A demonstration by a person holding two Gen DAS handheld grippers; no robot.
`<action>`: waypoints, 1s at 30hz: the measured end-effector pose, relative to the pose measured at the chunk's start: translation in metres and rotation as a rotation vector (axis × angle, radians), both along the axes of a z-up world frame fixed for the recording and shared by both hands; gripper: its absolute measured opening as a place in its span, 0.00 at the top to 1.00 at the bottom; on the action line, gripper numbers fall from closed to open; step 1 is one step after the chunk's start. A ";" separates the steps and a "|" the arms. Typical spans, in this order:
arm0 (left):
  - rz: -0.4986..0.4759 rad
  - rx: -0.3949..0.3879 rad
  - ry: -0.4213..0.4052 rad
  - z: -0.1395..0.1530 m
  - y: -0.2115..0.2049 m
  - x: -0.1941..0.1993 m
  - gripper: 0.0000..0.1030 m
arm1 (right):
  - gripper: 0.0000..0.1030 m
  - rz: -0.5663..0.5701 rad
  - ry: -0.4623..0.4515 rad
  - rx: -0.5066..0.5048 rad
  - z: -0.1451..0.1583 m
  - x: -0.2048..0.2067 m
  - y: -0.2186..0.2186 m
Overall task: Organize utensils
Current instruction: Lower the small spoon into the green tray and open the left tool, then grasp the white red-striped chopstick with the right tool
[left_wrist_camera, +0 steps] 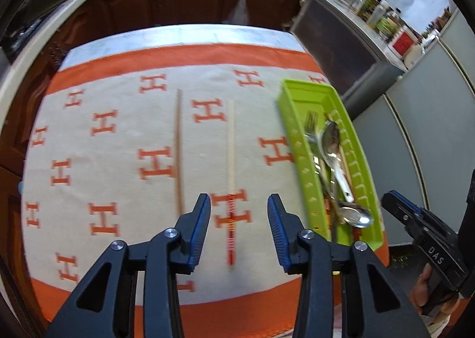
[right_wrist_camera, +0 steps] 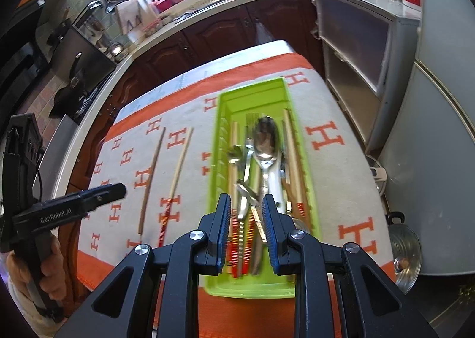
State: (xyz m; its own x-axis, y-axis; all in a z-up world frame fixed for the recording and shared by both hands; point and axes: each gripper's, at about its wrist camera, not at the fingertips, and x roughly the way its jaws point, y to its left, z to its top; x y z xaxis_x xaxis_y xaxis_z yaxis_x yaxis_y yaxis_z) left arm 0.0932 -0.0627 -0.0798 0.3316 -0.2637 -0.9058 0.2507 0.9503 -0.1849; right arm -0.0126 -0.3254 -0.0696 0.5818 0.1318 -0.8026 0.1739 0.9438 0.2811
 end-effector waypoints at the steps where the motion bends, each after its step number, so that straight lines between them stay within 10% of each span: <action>1: 0.021 0.007 -0.013 0.003 0.011 0.002 0.60 | 0.79 0.013 -0.001 0.002 0.003 0.003 0.004; 11: 0.118 0.034 -0.035 -0.004 0.070 0.024 0.57 | 0.78 0.182 0.054 0.004 0.010 0.065 0.084; 30: 0.150 0.066 0.053 -0.085 0.094 0.046 0.47 | 0.75 0.212 0.261 -0.156 -0.110 0.148 0.168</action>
State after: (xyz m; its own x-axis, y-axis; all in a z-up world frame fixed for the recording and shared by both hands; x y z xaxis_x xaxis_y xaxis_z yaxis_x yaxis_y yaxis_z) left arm 0.1392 0.0315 -0.1653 0.3146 -0.1541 -0.9366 0.0963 0.9868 -0.1300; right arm 0.1357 -0.1571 -0.1793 0.3275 0.0917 -0.9404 0.0166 0.9946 0.1027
